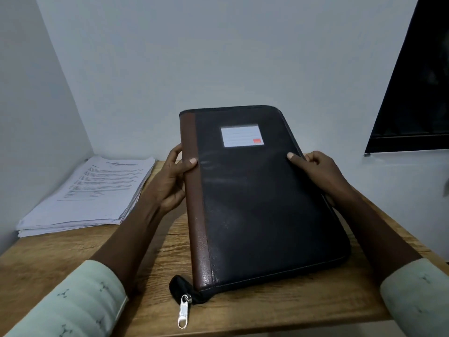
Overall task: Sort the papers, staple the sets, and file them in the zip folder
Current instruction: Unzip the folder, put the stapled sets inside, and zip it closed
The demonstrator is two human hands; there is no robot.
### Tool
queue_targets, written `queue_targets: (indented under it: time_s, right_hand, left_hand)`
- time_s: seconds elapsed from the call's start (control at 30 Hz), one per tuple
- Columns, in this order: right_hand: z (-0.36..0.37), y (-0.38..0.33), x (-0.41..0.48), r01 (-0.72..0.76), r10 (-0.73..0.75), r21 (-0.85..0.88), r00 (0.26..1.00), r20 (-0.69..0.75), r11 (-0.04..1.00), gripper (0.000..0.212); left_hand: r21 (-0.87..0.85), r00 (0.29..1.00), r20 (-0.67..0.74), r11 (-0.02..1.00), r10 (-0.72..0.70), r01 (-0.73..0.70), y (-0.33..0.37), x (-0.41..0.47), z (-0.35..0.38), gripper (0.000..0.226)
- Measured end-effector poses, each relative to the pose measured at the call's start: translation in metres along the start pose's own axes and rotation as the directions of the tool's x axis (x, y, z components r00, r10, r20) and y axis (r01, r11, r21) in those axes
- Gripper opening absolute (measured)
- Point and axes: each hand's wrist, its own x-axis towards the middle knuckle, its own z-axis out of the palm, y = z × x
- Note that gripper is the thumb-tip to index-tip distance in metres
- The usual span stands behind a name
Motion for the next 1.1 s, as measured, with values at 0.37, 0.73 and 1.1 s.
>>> queue_targets:
  time_s: [0.37,0.73,1.1]
  right_hand:
    - [-0.002,0.002,0.001,0.112,-0.111,0.194,0.994,-0.015,0.975,0.036]
    - [0.0,0.005,0.002,0.124,-0.119,0.161,0.992,-0.036,0.979,0.036]
    - [-0.009,0.017,0.005,-0.149,0.182,-0.416,0.983,0.039,0.897,0.047]
  left_hand:
    - [0.032,0.999,0.046,0.999,0.005,-0.006,0.009,0.01,0.002,0.058]
    - [0.009,0.999,0.042,1.0,-0.018,0.018,0.005,0.013,-0.004,0.055]
    - [0.522,0.941,-0.142,0.785,-0.307,0.335,-0.02,0.007,-0.003,0.033]
